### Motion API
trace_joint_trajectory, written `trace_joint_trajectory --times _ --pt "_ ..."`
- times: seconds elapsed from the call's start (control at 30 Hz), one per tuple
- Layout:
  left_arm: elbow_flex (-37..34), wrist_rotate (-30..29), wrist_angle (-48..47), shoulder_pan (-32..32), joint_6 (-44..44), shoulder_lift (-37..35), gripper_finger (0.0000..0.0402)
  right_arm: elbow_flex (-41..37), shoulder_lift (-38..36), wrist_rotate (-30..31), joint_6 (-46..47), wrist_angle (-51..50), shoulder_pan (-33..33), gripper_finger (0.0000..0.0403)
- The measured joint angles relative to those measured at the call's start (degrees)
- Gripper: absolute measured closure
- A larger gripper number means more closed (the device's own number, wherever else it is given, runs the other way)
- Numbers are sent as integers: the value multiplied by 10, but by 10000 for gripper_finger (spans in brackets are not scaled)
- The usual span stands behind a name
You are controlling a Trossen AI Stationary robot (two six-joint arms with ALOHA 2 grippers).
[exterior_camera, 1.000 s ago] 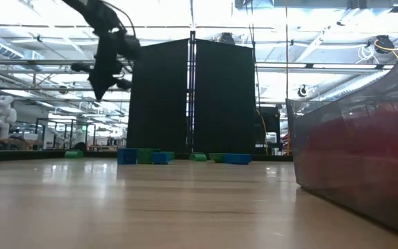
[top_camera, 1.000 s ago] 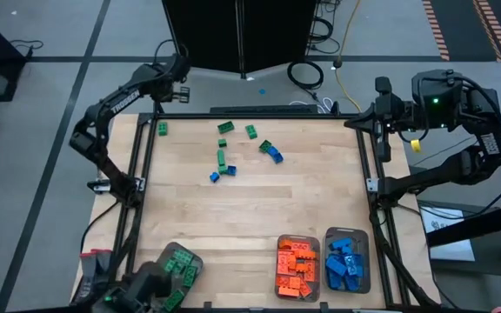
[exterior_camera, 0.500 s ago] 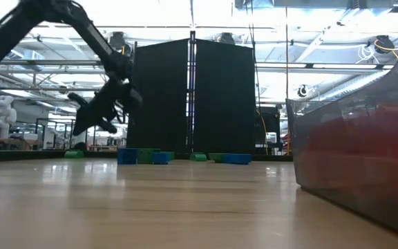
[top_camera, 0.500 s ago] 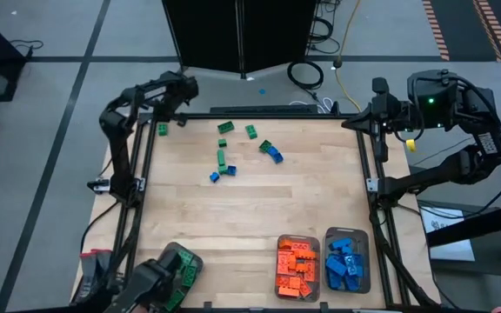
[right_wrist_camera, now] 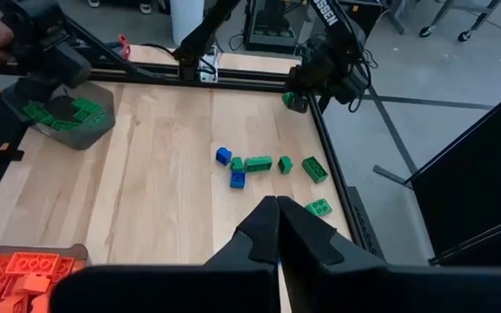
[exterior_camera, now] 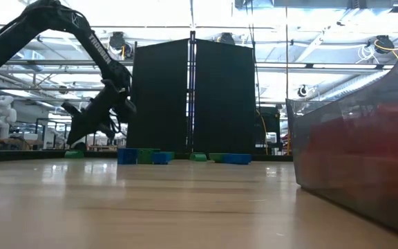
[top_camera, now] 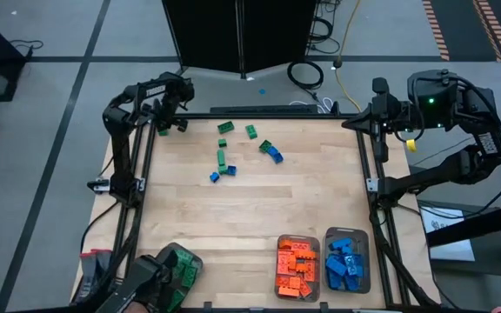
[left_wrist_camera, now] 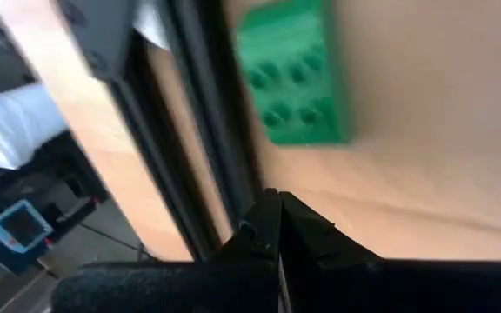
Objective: Sort blocks
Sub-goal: Move the green game piece to the center
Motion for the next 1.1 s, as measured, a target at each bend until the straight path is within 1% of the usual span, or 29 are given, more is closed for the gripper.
trace_joint_trajectory --times 0.1,0.17,0.3,0.4,0.53,0.57,0.6,0.67,0.7,0.73,0.8,0.87,0.93,1.0,1.1 --pt "13 17 -27 0 0 0 402 0 0 0 -1 0 0 403" --pt "31 17 -49 -3 0 0 402 0 0 0 -2 0 0 403" --pt "96 32 -83 -20 18 -9 402 0 0 0 -3 0 0 403" --pt "152 71 -72 -41 30 -28 402 0 0 0 -2 0 0 403" --pt "217 82 20 -91 12 -39 402 0 0 0 -3 -3 0 403" --pt "225 94 51 -105 8 -39 402 0 0 0 -4 -3 0 403" --pt "227 121 90 -119 -3 -38 402 0 0 0 -5 -3 0 403" --pt "224 216 185 -145 -14 -35 402 0 0 0 -5 -3 0 403" --pt "222 260 235 -157 -6 -30 402 0 0 0 -5 -3 0 403" --pt "222 283 274 -171 6 -22 402 0 0 0 -5 -3 0 403" --pt "222 289 328 -193 15 -5 402 0 0 0 -4 -3 0 403" --pt "221 290 354 -204 15 20 402 0 0 0 4 -4 0 403" --pt "221 295 369 -201 30 49 402 0 0 0 15 -11 0 403" --pt "220 298 358 -194 41 81 402 0 0 0 28 -16 0 403" --pt "219 319 347 -179 41 117 402 0 0 0 43 -26 0 403"
